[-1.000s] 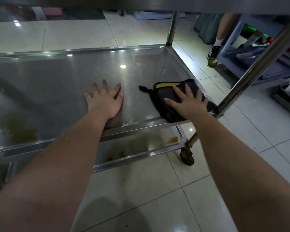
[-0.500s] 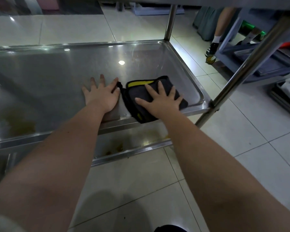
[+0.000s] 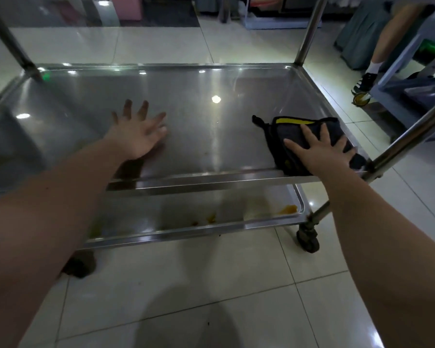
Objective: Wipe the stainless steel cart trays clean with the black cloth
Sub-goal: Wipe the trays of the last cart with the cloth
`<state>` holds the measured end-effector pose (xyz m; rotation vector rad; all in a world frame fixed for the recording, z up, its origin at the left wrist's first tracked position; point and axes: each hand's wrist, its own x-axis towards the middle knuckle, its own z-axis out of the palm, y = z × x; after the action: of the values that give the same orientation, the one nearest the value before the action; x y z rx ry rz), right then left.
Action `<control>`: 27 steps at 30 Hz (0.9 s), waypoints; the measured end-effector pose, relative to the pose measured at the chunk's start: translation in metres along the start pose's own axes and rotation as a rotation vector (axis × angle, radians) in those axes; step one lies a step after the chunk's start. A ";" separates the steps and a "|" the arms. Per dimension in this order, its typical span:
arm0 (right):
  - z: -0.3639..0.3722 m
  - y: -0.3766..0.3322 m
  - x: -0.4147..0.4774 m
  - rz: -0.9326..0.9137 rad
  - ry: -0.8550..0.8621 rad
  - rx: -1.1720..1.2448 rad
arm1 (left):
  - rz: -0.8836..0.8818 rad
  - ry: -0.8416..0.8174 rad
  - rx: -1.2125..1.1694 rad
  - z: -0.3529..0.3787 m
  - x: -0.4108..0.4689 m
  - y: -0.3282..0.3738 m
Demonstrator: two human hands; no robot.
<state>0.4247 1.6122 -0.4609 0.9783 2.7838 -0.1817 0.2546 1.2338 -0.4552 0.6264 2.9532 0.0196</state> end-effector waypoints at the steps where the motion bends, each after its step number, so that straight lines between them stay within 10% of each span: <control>1: 0.000 -0.001 0.001 0.007 -0.001 -0.003 | -0.041 -0.041 0.024 0.003 -0.004 -0.012; 7: 0.001 -0.041 -0.003 0.081 -0.029 0.031 | -0.027 0.002 0.018 0.017 -0.008 -0.023; 17: 0.012 -0.249 -0.009 -0.306 -0.019 0.020 | -0.048 0.013 0.011 0.022 -0.011 -0.026; 27: -0.010 -0.124 0.039 -0.015 -0.004 0.091 | -0.035 0.034 -0.019 0.022 -0.016 -0.026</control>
<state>0.3155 1.5420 -0.4529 0.9764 2.8022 -0.3144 0.2612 1.2030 -0.4762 0.5780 2.9924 0.0553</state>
